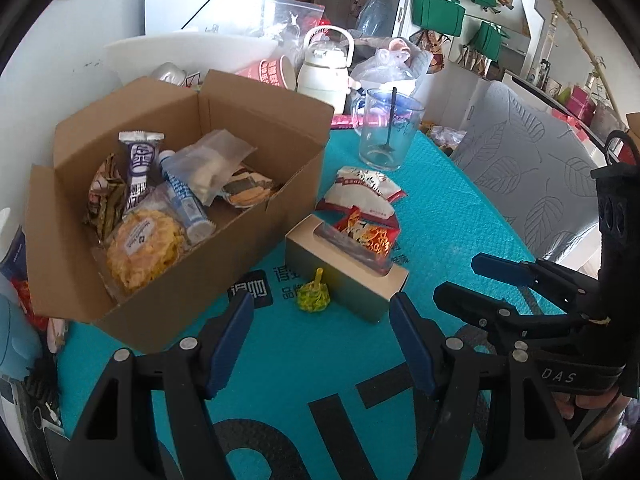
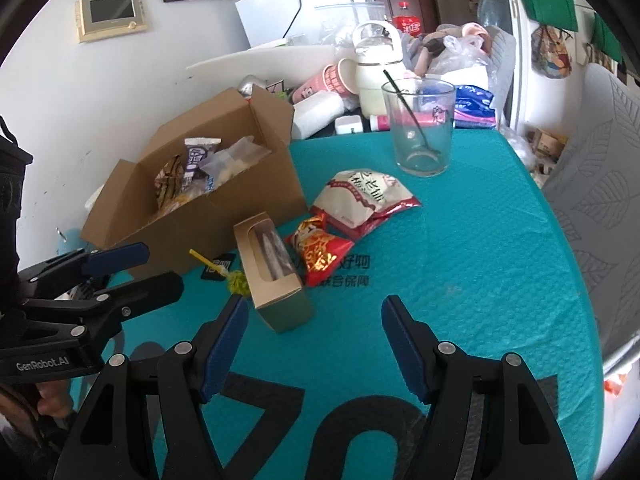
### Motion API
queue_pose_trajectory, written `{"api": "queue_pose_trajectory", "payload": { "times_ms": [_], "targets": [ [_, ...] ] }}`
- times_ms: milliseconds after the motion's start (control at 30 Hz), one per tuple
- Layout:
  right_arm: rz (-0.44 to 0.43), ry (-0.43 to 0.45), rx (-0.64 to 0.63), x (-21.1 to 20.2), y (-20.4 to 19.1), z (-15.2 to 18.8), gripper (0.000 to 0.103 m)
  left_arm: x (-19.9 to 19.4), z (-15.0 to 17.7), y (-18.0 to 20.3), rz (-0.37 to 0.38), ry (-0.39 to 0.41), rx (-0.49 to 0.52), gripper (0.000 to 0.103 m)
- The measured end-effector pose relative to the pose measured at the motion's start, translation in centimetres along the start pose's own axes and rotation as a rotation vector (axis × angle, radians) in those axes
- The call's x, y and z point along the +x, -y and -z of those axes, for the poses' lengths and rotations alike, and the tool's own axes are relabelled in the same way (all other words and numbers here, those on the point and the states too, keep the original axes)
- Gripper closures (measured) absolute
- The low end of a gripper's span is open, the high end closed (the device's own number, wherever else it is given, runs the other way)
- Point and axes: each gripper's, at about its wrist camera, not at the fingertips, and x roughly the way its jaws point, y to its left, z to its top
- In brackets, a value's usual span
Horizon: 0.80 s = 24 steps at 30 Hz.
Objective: Organize snacks
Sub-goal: 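Grasp the tan windowed box with the right gripper while the left reaches the green lollipop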
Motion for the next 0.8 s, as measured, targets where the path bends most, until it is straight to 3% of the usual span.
{"api": "queue_pose_trajectory", "payload": {
  "times_ms": [433, 533, 600, 800],
  "targets": [
    [-0.11, -0.08, -0.01, 5.0, -0.8, 0.0, 0.038, 2.3, 2.1, -2.8, -0.022, -0.061, -0.077, 0.034],
    [-0.138, -0.093, -0.013, 6.0, -0.8, -0.2, 0.046, 2.8, 2.0, -3.3, -0.031, -0.073, -0.092, 0.034],
    [-0.139, -0.104, -0.011, 6.6, -0.7, -0.2, 0.059, 3.0, 1.9, -3.3, -0.031, -0.075, -0.092, 0.034],
    [-0.135, -0.105, 0.0, 6.4, 0.0, 0.2, 0.065, 4.0, 1.6, -2.8, -0.001, -0.078, -0.084, 0.034]
  ]
}}
